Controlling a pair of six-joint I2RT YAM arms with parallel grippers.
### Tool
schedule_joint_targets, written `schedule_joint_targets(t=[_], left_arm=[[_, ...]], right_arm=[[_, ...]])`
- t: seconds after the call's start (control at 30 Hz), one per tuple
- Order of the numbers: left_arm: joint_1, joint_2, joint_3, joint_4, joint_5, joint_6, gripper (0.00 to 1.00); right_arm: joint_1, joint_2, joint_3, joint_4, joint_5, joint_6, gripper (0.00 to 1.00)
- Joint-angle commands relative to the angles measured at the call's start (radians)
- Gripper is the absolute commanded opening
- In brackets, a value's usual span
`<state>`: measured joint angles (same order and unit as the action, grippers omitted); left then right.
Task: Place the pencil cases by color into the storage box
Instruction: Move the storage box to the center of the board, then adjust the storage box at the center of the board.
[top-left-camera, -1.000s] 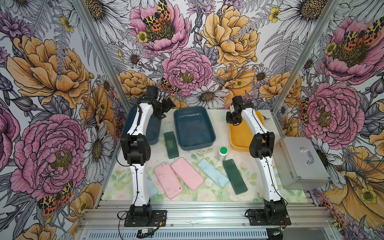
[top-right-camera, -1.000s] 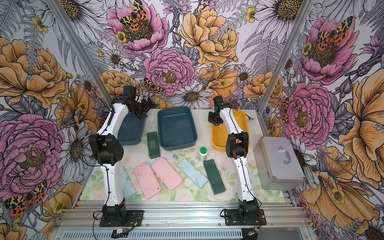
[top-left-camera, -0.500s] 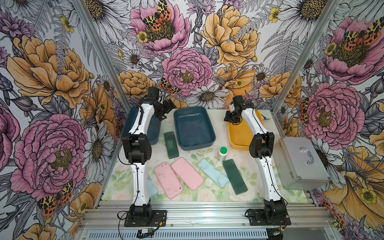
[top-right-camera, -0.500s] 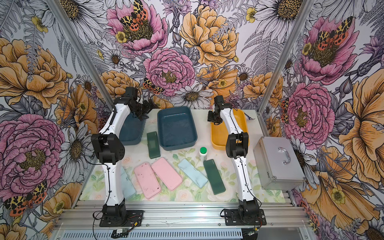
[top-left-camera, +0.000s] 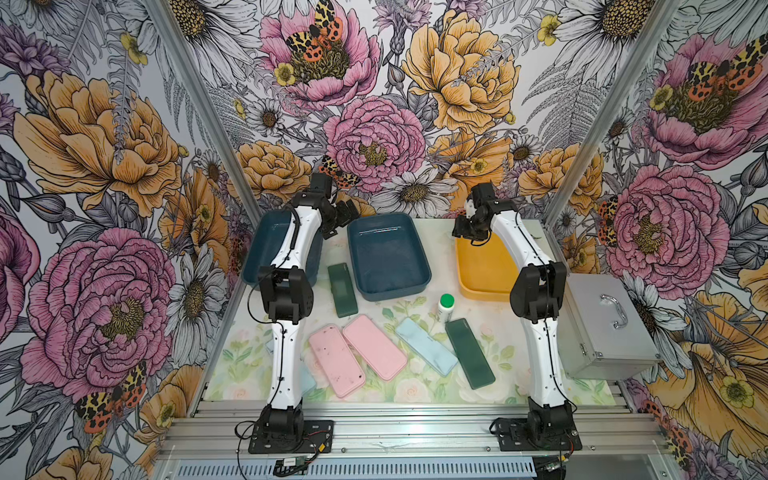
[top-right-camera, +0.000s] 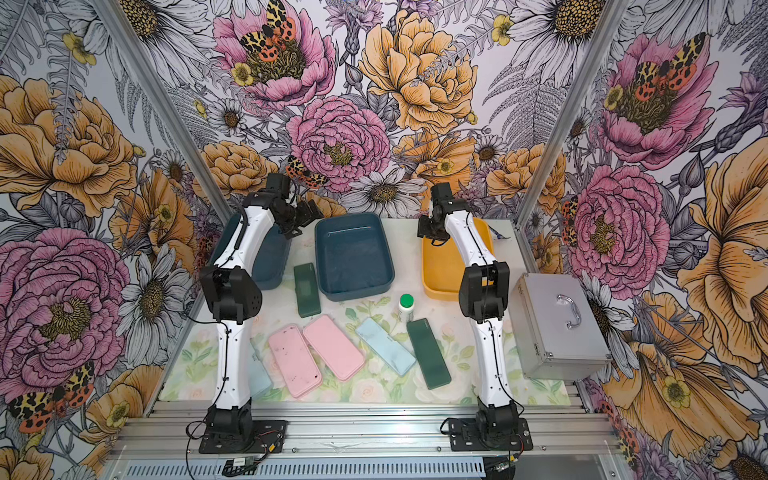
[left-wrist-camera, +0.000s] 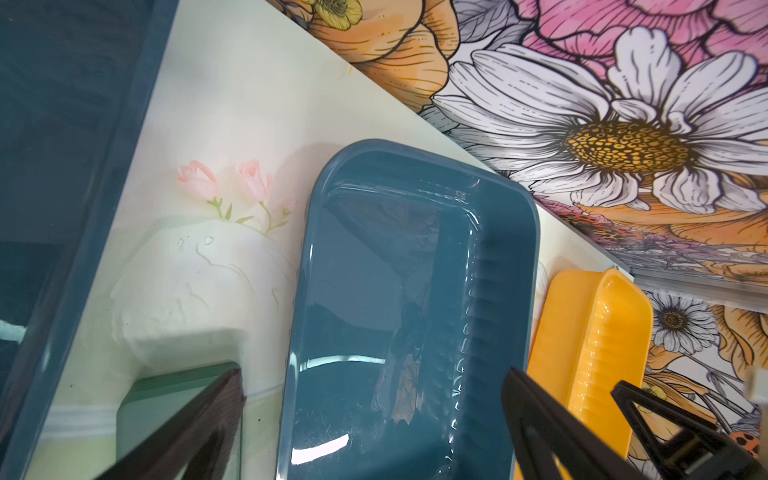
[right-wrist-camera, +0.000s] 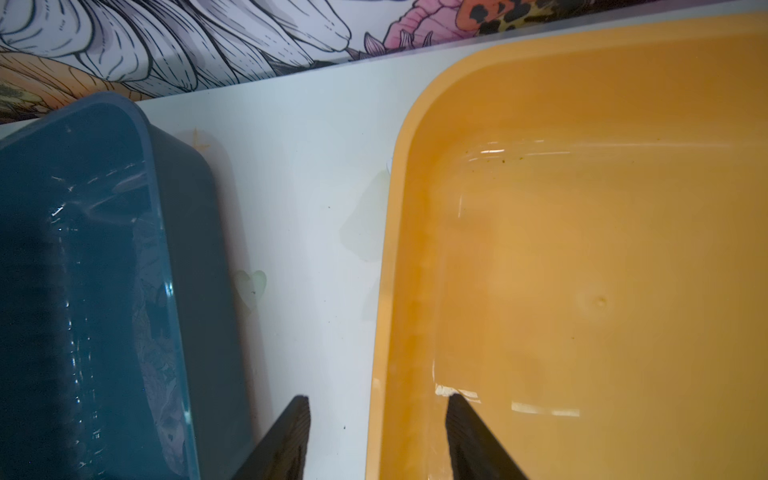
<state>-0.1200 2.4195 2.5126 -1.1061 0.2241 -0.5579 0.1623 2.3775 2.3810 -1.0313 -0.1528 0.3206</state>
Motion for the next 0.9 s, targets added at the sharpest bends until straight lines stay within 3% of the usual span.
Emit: schedule_joint_targets(t=[0.0, 0.3, 0.5, 0.87], left_arm=[[-0.022, 0.059, 0.027, -0.066, -0.107, 0.041, 0.99], [-0.057, 0.144, 0.081, -0.109, -0.207, 0.074, 0.97], [-0.069, 0.186, 0.097, -0.116, -0.228, 0.104, 0.70], [-0.083, 0.264, 0.212, -0.096, -0.218, 0.159, 0.64]], right_arm=[[0.024, -0.100, -0.056, 0.022, 0.037, -0.005, 0.55], [0.051, -0.344, -0.340, 0.079, 0.048, 0.019, 0.51], [0.058, -0.491, -0.519, 0.098, 0.041, 0.032, 0.46], [0.052, -0.635, -0.708, 0.111, 0.053, 0.040, 0.46]])
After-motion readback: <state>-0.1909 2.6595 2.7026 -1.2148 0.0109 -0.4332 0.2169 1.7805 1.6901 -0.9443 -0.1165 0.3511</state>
